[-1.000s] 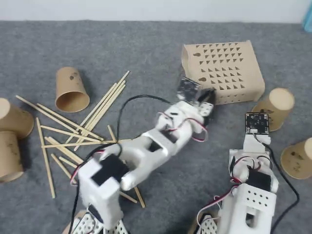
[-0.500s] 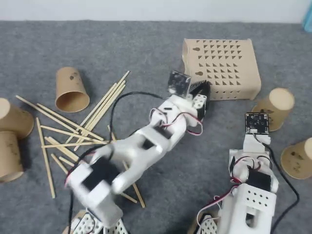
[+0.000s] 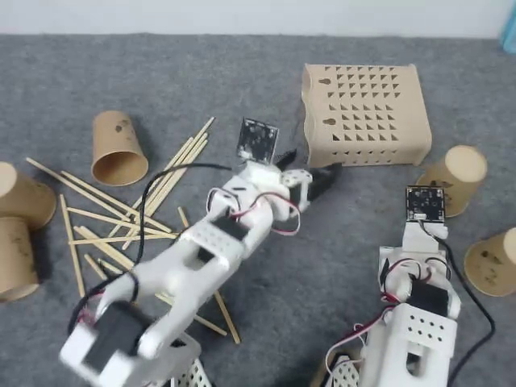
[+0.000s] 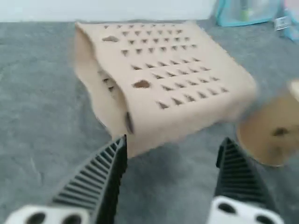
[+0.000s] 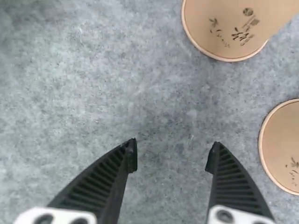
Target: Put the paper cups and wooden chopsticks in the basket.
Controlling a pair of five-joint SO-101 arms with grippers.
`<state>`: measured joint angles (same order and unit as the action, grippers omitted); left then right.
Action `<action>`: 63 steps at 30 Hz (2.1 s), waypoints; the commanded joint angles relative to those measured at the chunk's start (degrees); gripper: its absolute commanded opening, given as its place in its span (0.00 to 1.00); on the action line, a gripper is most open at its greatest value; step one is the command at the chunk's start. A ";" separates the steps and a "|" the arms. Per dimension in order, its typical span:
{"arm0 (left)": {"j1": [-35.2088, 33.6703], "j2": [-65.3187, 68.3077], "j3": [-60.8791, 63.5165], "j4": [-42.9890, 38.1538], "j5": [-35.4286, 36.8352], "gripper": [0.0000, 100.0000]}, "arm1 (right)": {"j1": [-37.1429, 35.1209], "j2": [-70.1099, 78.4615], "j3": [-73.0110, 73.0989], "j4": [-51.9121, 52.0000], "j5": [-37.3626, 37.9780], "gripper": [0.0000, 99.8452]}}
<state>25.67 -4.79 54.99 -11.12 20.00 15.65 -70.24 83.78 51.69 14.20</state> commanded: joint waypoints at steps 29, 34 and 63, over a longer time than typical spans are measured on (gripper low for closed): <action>5.27 44.31 -46.81 -18.02 2.02 0.13 | -0.04 -19.74 4.92 5.14 1.32 0.24; 5.45 45.01 -46.99 -18.02 1.76 0.13 | -0.04 -21.41 5.36 5.85 1.32 0.24; 1.49 19.08 -26.77 -27.78 10.90 0.01 | 0.04 -21.85 5.54 5.85 1.32 0.24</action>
<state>26.11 25.01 24.66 -36.88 30.20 15.56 -90.81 89.85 57.05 14.20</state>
